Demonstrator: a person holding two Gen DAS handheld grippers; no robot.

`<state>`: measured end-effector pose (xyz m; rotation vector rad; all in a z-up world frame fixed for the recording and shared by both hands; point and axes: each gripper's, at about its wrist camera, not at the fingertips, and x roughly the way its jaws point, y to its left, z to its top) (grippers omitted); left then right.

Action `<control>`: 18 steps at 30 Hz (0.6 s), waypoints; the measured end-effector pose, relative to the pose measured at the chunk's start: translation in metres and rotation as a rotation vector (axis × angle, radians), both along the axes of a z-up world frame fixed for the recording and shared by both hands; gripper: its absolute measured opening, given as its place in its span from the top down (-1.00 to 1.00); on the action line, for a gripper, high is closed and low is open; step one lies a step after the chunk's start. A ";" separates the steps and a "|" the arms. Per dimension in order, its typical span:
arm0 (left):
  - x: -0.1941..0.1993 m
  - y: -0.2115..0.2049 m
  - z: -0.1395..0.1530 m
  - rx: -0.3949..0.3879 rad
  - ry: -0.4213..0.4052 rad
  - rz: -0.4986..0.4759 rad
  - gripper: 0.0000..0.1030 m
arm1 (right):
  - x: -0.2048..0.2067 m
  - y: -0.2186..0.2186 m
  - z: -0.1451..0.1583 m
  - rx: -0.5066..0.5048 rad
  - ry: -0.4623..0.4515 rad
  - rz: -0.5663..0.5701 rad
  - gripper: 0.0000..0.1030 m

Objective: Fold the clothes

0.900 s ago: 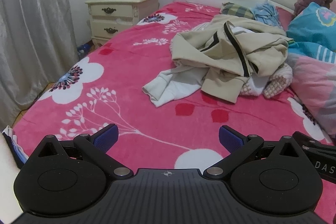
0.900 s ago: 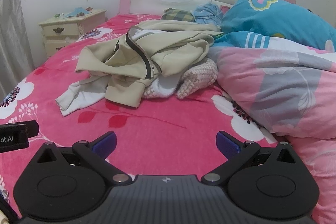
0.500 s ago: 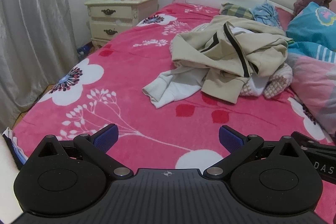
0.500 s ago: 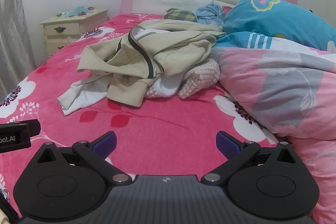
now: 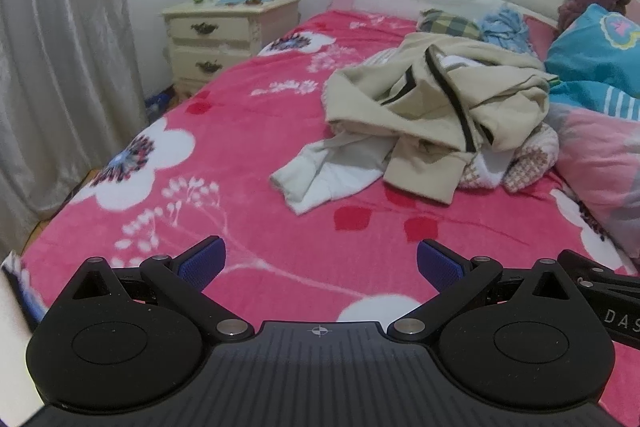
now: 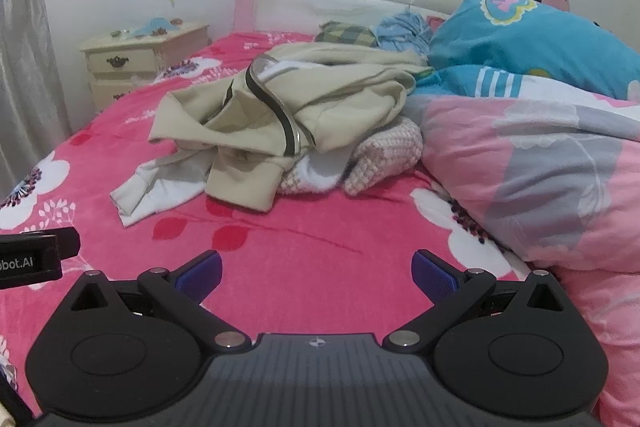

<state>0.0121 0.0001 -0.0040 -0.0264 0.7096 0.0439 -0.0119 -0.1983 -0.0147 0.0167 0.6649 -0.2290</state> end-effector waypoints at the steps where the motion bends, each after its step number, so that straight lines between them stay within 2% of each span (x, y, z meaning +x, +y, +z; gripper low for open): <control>1: 0.005 0.000 0.000 0.002 -0.017 -0.006 -1.00 | 0.002 -0.002 0.000 -0.001 -0.021 0.014 -1.00; 5: 0.031 0.000 -0.004 -0.011 -0.131 0.001 -1.00 | 0.023 -0.015 -0.004 -0.058 -0.141 0.120 -1.00; 7: 0.049 -0.001 -0.005 -0.011 -0.220 0.008 -1.00 | 0.041 -0.021 -0.005 -0.108 -0.192 0.156 -1.00; 9: 0.072 -0.002 -0.004 -0.036 -0.266 0.017 -1.00 | 0.065 -0.028 -0.008 -0.152 -0.239 0.183 -1.00; 11: 0.095 -0.001 -0.013 -0.066 -0.248 0.024 -1.00 | 0.095 -0.036 -0.009 -0.153 -0.250 0.212 -0.99; 14: 0.130 0.000 -0.030 -0.069 -0.218 0.019 -0.95 | 0.141 -0.045 -0.008 -0.101 -0.262 0.265 -0.93; 16: 0.148 0.005 -0.039 -0.129 -0.201 0.021 -0.85 | 0.170 -0.046 -0.007 -0.063 -0.266 0.303 -0.88; 18: 0.162 0.012 -0.050 -0.205 -0.178 0.032 -0.83 | 0.203 -0.040 -0.007 -0.048 -0.264 0.344 -0.81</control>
